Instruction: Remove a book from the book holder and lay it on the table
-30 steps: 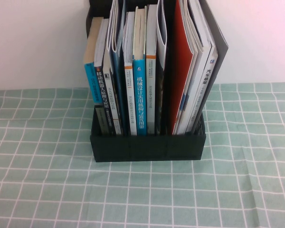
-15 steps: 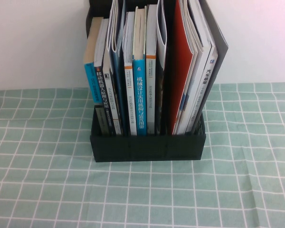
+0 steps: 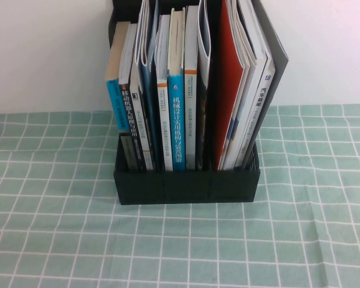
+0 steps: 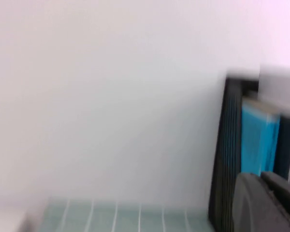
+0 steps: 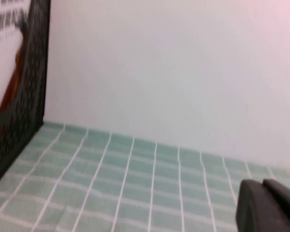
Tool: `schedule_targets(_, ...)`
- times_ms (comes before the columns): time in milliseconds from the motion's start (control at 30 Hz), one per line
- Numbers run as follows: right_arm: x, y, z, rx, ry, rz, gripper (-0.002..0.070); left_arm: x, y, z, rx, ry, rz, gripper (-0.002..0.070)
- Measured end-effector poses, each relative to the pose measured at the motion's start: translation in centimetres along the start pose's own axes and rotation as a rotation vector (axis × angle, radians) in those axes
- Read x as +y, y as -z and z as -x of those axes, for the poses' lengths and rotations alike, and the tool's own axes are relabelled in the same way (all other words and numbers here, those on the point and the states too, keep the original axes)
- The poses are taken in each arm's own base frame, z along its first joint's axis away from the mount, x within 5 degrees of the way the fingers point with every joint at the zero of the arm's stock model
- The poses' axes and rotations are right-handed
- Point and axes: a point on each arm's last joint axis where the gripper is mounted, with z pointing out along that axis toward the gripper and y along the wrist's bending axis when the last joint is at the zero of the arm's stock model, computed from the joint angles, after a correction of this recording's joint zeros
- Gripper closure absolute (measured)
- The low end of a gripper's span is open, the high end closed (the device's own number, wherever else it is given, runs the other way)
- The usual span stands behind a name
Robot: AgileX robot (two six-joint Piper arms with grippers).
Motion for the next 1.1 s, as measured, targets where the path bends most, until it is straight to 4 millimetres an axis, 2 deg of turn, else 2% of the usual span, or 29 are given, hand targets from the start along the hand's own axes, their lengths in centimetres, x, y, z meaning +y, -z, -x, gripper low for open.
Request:
schedule_targets(267,-0.1,0.4,2.7,-0.306,0.027,-0.019,0.0678,-0.3,0.7,3.5,-0.405,0.002,-0.035,0.0677)
schedule_targets(433,-0.2,0.6,3.1,-0.352,0.028,-0.022,0.0678,-0.4,1.3,4.7,-0.546,0.002,-0.048,0.0677)
schedule_targets(567,-0.2,0.6,3.2,-0.361,0.022,-0.023,0.0678,-0.4,1.6,5.0,-0.591,0.025,-0.058,0.0677)
schedule_targets(833,-0.2,0.6,3.2,-0.362,0.022,-0.023,0.0678,-0.2,1.3,4.7,-0.545,0.089,-0.050,0.0677)
schedule_targets(933,-0.2,0.6,3.2,-0.354,0.023,-0.023,0.0678,-0.4,0.5,4.2,-0.331,0.114,-0.037,0.0677)
schedule_targets(1033,-0.4,0.6,3.5,-0.308,0.023,-0.025,0.0678,-0.9,0.5,5.4,-0.122,0.120,-0.032,0.0677)
schedule_targets(1100,-0.7,0.9,4.4,-0.270,0.033,-0.031,0.0678,-1.3,0.6,6.8,-0.049,0.127,-0.027,0.0677)
